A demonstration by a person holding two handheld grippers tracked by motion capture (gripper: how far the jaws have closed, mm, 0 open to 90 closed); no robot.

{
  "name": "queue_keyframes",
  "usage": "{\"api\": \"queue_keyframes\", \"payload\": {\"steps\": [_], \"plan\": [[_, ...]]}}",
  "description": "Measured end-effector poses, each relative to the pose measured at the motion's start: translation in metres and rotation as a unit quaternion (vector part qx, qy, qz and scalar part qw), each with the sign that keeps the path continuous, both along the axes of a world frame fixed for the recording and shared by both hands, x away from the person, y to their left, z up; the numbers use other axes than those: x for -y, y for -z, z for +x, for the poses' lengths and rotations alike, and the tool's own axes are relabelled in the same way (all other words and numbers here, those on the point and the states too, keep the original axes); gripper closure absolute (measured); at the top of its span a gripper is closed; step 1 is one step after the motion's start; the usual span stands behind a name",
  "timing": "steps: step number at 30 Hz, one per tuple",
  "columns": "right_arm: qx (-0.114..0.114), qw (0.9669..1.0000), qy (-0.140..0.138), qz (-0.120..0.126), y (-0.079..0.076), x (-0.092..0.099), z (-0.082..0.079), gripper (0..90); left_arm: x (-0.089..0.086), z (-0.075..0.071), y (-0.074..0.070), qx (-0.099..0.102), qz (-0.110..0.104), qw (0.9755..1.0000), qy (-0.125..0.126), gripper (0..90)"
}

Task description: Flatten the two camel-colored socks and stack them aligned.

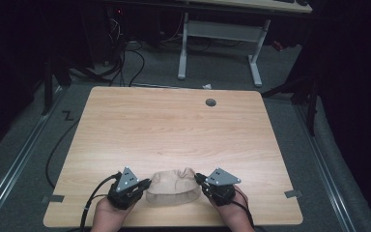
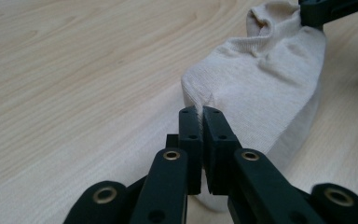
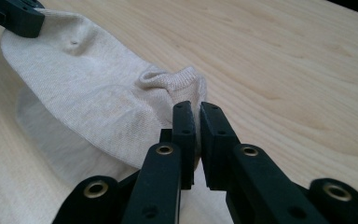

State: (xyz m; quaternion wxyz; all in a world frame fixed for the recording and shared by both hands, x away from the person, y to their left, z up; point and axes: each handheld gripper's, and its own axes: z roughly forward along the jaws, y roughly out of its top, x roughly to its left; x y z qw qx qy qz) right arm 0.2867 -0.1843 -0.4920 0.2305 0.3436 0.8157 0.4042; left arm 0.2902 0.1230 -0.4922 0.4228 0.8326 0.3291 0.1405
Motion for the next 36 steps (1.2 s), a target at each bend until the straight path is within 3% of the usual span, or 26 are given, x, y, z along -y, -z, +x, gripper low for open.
{"api": "queue_keyframes", "payload": {"steps": [14,22,28,36], "plan": [[-0.041,0.9989,-0.016,-0.017,0.016,0.000,-0.011,84.8,0.005,-0.006,0.017,-0.029,0.043,0.9985,0.019,86.1],[-0.072,0.9968,-0.021,-0.027,0.026,0.000,-0.006,83.8,0.011,-0.006,0.023,-0.030,0.072,0.9967,0.022,82.1],[-0.081,0.9962,-0.020,-0.024,0.028,0.001,-0.004,78.4,0.009,-0.004,0.023,-0.032,0.066,0.9972,0.012,70.3],[-0.059,0.9982,-0.010,-0.009,0.019,0.003,-0.006,71.8,0.004,-0.001,0.018,-0.025,0.045,0.9987,0.000,60.5]]}}
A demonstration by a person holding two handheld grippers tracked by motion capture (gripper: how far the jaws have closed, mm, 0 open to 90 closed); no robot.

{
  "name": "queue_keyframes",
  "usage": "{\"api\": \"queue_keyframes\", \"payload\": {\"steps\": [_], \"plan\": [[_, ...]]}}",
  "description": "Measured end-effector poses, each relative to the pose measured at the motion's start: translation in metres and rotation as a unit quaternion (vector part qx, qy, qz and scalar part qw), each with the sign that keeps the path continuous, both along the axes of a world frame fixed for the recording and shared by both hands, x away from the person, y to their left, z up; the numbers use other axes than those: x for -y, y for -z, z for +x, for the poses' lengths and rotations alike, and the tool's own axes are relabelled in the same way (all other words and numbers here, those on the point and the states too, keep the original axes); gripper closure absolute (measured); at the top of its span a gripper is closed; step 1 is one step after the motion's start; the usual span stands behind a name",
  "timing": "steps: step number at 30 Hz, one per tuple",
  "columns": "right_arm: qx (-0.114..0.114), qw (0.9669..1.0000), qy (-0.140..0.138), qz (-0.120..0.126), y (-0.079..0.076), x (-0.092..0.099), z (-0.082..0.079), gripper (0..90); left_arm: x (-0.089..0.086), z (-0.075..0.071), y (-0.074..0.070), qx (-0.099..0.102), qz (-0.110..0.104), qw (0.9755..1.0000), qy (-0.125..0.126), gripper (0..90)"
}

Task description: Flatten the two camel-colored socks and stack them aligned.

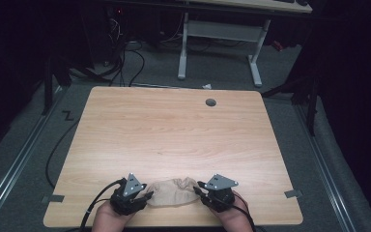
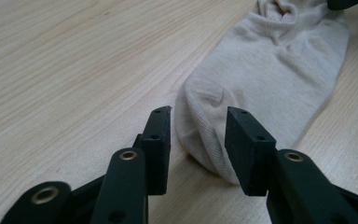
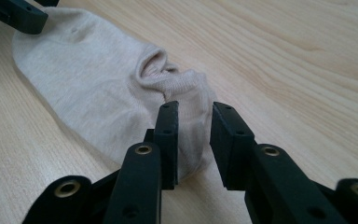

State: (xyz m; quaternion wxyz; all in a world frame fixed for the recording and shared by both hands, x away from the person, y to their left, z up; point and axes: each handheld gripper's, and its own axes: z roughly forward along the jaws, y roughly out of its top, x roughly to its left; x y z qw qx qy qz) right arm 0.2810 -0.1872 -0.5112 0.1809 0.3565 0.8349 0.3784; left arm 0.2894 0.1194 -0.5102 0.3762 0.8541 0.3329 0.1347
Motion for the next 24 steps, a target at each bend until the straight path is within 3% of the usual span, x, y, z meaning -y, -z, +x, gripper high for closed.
{"api": "queue_keyframes", "payload": {"steps": [12,20,24], "plan": [[0.023,0.9990,0.034,0.020,-0.007,0.015,0.011,70.9,-0.016,0.012,-0.006,0.013,-0.024,0.9994,-0.020,58.4],[0.024,0.9963,0.076,0.034,-0.006,0.038,0.024,68.6,-0.039,0.029,-0.007,0.018,-0.046,0.9968,-0.063,56.9],[0.023,0.9940,0.100,0.038,-0.004,0.052,0.031,67.1,-0.050,0.038,-0.006,0.027,-0.043,0.9957,-0.077,56.9]]}}
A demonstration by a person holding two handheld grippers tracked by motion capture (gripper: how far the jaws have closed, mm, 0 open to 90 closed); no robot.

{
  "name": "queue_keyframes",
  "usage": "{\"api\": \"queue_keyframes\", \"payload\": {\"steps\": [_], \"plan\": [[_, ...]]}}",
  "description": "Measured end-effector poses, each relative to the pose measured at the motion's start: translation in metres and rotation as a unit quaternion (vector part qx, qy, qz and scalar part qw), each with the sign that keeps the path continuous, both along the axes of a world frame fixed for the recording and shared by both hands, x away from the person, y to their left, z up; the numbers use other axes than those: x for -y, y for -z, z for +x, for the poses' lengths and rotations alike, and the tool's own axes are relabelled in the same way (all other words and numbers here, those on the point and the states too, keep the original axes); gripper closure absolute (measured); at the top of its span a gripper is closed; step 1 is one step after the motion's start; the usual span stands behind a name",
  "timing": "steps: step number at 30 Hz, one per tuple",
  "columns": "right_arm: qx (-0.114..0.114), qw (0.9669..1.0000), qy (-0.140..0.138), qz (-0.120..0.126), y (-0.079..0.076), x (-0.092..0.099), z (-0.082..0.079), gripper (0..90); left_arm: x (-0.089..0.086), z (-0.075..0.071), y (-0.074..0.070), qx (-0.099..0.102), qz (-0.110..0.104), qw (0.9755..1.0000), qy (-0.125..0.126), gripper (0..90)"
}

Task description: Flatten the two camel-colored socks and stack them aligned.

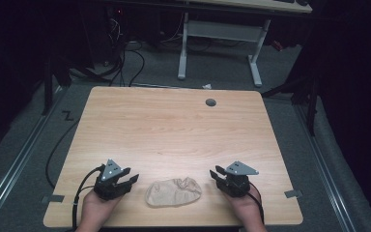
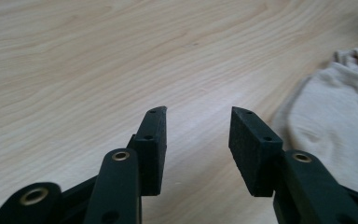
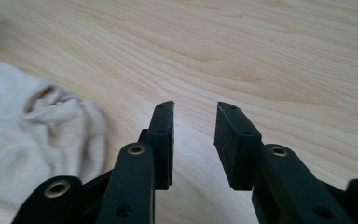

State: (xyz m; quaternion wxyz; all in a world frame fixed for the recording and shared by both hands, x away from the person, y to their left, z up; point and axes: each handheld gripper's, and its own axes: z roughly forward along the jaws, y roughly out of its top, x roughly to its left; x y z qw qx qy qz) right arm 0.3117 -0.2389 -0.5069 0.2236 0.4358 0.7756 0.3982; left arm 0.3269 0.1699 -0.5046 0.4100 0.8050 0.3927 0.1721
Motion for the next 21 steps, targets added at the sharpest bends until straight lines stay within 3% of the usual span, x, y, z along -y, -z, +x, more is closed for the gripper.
{"api": "queue_keyframes", "payload": {"steps": [4,9,16,21], "plan": [[-0.006,0.9997,0.025,0.004,0.005,0.014,0.007,65.6,-0.014,0.011,0.006,0.013,0.025,0.9995,-0.014,56.8],[-0.017,0.9982,0.057,0.007,0.012,0.030,0.014,63.5,-0.033,0.023,0.012,-0.010,-0.006,0.9990,-0.044,56.0],[-0.018,0.9977,0.066,0.005,0.014,0.035,0.016,63.5,-0.022,0.020,0.013,-0.002,0.012,0.9995,-0.030,55.4],[-0.017,0.9978,0.064,0.001,0.015,0.033,0.017,63.6,-0.022,0.018,0.013,-0.002,0.013,0.9995,-0.030,55.2]]}}
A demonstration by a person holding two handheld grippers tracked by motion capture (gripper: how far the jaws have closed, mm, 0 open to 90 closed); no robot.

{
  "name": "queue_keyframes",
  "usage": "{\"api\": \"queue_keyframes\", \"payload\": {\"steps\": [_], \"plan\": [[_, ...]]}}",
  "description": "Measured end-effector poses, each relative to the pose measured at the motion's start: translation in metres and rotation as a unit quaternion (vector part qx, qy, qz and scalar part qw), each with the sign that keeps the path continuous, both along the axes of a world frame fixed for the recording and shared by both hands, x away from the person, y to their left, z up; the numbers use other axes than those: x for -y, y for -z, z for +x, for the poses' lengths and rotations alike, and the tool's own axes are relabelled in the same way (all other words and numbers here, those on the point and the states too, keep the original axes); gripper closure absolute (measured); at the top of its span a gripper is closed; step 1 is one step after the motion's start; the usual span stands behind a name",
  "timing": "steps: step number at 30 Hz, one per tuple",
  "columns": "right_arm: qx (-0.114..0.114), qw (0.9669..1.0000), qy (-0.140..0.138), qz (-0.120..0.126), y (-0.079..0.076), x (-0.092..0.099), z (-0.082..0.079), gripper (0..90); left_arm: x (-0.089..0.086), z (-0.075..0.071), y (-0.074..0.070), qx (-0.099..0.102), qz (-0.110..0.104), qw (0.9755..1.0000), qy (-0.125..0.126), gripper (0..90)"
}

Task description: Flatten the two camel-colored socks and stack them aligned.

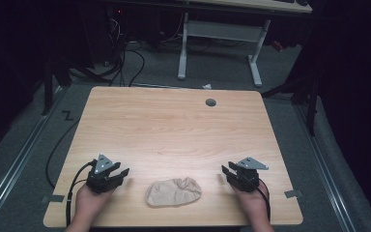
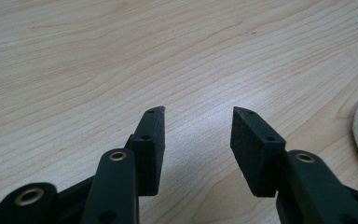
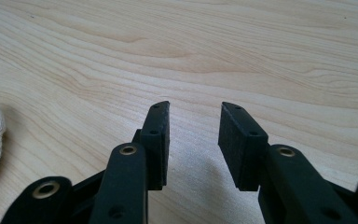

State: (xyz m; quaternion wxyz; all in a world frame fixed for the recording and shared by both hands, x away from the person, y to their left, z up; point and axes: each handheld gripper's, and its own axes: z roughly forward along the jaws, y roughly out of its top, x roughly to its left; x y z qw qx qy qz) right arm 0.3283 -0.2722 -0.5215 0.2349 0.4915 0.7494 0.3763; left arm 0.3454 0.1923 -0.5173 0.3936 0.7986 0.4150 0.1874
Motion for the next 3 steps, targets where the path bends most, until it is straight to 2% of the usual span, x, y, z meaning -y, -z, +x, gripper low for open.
{"api": "queue_keyframes", "payload": {"steps": [3], "plan": [[0.001,1.0000,0.000,0.000,-0.0004,-0.0014,0.0014,63.6,-0.0011,-0.0022,-0.0009,0.001,-0.002,1.0000,0.000,55.2]]}}
